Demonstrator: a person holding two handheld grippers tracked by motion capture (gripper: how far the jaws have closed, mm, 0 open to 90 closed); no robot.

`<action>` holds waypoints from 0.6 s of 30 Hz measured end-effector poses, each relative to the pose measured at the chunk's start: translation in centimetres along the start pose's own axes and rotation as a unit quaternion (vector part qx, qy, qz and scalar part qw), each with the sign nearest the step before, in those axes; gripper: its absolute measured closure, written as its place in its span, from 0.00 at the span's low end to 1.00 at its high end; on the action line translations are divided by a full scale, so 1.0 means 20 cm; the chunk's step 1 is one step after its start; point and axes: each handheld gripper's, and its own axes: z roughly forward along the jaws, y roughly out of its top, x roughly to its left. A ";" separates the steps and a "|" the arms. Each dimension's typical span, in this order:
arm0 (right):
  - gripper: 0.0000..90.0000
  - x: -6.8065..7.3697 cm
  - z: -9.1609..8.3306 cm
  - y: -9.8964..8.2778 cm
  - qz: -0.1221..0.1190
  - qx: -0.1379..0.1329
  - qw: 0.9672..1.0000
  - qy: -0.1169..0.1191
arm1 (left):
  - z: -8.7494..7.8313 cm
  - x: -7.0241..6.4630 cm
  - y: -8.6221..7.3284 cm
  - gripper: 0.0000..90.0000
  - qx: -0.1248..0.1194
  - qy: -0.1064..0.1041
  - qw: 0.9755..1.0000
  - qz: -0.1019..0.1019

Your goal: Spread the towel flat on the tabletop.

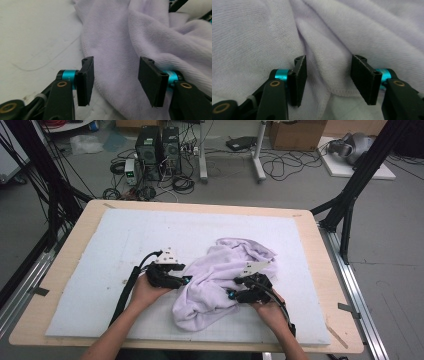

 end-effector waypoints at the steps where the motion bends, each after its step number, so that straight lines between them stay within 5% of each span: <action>1: 0.54 0.00 0.01 0.00 -0.005 0.006 1.000 0.000 | 0.03 0.00 0.01 0.56 0.011 -0.003 1.000 0.004; 4: 0.59 0.02 0.03 0.00 -0.010 0.011 1.000 -0.003 | 0.11 -0.01 0.01 0.61 0.045 -0.007 0.999 0.013; 8: 0.79 0.01 0.03 -0.01 -0.016 0.006 1.000 -0.010 | 0.12 -0.02 0.01 0.92 0.047 -0.012 0.998 0.028; 11: 0.89 0.00 0.03 -0.01 -0.011 0.000 1.000 -0.001 | 0.11 -0.01 0.01 0.97 0.049 -0.016 0.998 0.020; 18: 0.90 -0.01 -0.03 -0.01 -0.009 -0.014 1.000 0.017 | -0.01 0.00 0.01 0.98 0.042 -0.010 0.999 0.026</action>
